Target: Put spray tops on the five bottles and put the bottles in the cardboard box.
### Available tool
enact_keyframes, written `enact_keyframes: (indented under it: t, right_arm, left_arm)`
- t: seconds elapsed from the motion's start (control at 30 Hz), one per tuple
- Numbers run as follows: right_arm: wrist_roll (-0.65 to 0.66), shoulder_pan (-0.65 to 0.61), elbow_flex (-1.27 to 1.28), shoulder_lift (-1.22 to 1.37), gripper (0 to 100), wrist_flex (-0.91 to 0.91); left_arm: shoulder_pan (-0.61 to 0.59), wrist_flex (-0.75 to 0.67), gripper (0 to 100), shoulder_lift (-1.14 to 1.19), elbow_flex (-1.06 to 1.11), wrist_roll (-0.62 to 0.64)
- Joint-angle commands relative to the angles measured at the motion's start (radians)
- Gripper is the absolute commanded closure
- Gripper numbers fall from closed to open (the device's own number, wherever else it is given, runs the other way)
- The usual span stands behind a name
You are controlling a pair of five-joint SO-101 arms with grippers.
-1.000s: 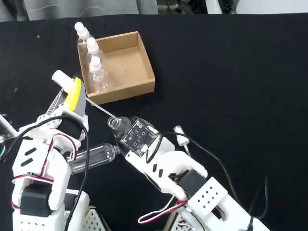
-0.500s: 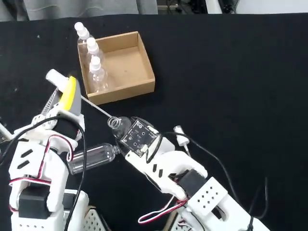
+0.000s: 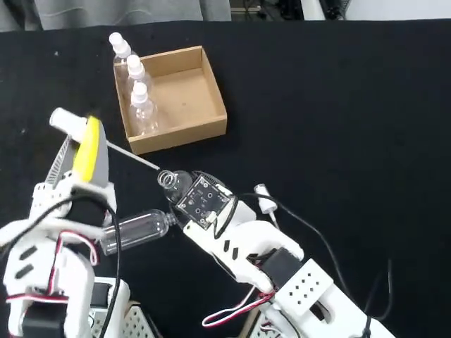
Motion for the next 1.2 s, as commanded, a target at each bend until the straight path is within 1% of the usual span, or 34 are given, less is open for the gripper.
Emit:
enact_keyframes:
  t: [0.0, 0.27, 0.4, 0.57, 0.73, 0.83, 0.97, 1.17]
  right_arm:
    - [0.002, -0.011, -0.01, -0.021, 88.5, -0.029]
    - [0.002, -0.011, -0.01, -0.021, 88.5, -0.032]
    - [0.002, -0.012, 0.002, -0.021, 88.5, -0.077]
    - [0.002, -0.017, 0.028, -0.021, 88.5, -0.127]
    - [0.002, -0.017, 0.03, -0.021, 88.5, -0.127]
    - [0.002, -0.017, 0.028, -0.021, 88.5, -0.127]
    - [0.002, -0.017, 0.027, -0.021, 88.5, -0.127]
    - [0.002, -0.017, 0.024, -0.022, 88.5, -0.127]
  left_arm:
    - [-0.001, -0.003, 97, -0.051, 0.021, -0.069]
    - [0.012, 0.0, 97, -0.064, 0.041, -0.077]
    - [0.051, 0.006, 97, -0.064, 0.042, -0.083]
    - [0.054, 0.005, 97, -0.064, 0.085, -0.1]
    - [0.058, 0.0, 97, -0.064, 0.107, -0.1]
    - [0.105, -0.003, 97, -0.064, 0.116, -0.104]
    - [0.136, 0.005, 97, -0.064, 0.12, -0.106]
    - [0.136, -0.005, 97, -0.064, 0.156, -0.109]
